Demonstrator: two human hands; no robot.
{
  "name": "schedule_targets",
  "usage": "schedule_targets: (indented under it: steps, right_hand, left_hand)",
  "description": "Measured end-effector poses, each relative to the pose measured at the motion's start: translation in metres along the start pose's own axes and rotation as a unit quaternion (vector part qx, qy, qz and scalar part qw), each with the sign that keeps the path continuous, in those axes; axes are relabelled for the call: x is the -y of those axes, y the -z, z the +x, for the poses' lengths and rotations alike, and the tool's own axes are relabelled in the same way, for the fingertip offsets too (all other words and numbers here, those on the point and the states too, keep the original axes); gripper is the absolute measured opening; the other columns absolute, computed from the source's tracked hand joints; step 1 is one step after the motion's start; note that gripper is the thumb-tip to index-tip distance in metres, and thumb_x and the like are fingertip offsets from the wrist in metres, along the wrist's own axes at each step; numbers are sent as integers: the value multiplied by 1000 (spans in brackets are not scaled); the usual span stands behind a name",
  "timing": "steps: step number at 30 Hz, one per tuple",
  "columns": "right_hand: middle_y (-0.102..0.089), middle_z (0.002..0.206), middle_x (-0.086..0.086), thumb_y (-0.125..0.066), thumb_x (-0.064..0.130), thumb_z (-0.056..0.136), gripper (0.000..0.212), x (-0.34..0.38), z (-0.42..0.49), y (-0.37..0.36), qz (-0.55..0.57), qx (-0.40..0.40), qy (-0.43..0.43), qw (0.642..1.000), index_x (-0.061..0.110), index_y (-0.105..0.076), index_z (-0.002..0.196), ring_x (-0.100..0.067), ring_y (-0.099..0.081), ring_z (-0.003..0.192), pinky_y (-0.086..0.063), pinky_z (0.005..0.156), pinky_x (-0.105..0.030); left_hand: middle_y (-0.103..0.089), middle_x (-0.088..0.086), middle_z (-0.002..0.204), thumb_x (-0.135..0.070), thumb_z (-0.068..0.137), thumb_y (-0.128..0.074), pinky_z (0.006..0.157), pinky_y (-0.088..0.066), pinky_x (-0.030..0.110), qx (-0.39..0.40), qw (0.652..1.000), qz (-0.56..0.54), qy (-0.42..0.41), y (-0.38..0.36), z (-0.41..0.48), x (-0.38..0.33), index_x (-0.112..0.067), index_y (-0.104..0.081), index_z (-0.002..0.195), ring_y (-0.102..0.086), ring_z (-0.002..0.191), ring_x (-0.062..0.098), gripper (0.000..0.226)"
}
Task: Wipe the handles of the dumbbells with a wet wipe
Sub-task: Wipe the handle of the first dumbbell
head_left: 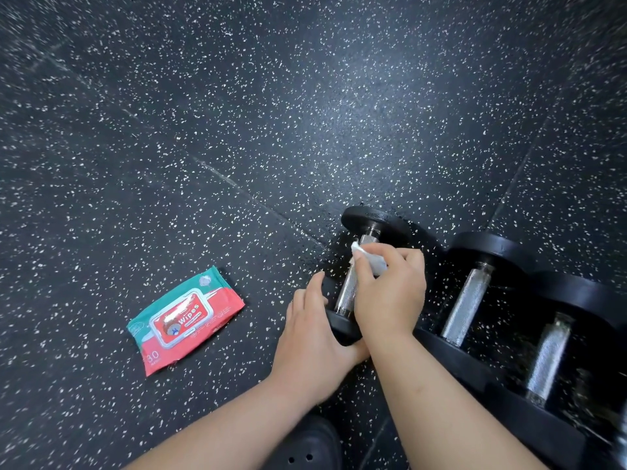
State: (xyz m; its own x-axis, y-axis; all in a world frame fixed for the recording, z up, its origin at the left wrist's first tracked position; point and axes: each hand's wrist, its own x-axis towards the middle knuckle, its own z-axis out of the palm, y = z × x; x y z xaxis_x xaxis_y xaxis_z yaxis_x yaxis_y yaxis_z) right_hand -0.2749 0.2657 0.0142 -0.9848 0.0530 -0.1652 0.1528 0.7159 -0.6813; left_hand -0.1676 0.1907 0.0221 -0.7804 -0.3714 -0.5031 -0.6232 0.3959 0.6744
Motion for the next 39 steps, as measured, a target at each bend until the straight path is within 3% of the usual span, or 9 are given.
schedule_targets:
  steps: [4,7,11,17,23,27,30,36,39]
  right_hand:
    - [-50,108,12,-78,35,85,10,2,-2,-1,-19,15,-12,1000,34,-74,94,-9,-56,83,-43,67,-29]
    - [-49,109,13,-79,37,87,8,2,0,-3,0,6,-3,1000,36,-71,89,-17,-59,98,-50,73,-32]
    - [-44,112,13,-80,41,89,12,0,1,-3,16,-29,-6,999,41,-68,87,-18,-53,107,-45,76,-30]
    - [-60,88,14,-71,41,85,9,2,1,-5,-11,-52,-65,996,35,-67,80,-16,-53,95,-51,88,-44]
    - [-66,79,16,-69,28,95,3,4,2,3,56,-35,-119,991,31,-69,95,1,-60,75,-38,73,-26]
    - [-74,83,14,-69,22,93,12,-7,5,-2,88,0,-159,983,33,-71,91,-9,-71,86,-53,85,-32]
    - [-79,83,9,-64,15,91,18,-14,7,-7,175,44,-218,959,28,-77,95,-13,-77,83,-63,87,-43]
    - [-82,101,-11,-51,13,103,26,-2,14,1,404,142,-327,843,4,-75,104,-25,-78,96,-62,89,-36]
    - [-80,109,-15,-56,18,105,25,-7,14,0,423,145,-336,829,1,-74,109,-26,-78,103,-61,92,-36]
  left_hand:
    - [-35,-22,132,-82,53,-66,105,-50,44,3,1000,0,4,1,0,0,-41,-8,161,-40,135,7,129]
    - [-36,-23,133,-83,54,-66,105,-50,42,2,1000,-3,4,1,0,-1,-41,-9,161,-40,134,6,129]
    - [-35,-26,128,-82,54,-68,106,-49,40,2,1000,-10,4,2,0,0,-41,-9,161,-40,130,3,129]
    - [-36,-25,129,-83,55,-70,105,-50,40,4,1000,-13,7,3,1,1,-41,-8,161,-41,130,3,129]
    - [-36,-26,127,-82,58,-74,106,-49,40,0,1000,-22,7,3,1,5,-41,-8,161,-42,129,2,129]
    - [-37,-25,127,-82,61,-75,109,-47,39,-6,1000,-27,4,2,1,6,-41,-8,162,-40,129,0,127]
    - [-38,-23,129,-79,64,-76,110,-45,37,-11,1000,-29,1,2,1,6,-40,-9,162,-39,130,-1,125]
    - [-39,-22,130,-77,66,-77,111,-45,39,-14,1000,-22,0,2,1,7,-40,-9,162,-40,131,1,124]
    - [-39,-22,131,-77,67,-77,111,-45,38,-13,1000,-21,0,3,1,7,-40,-8,163,-41,131,1,124]
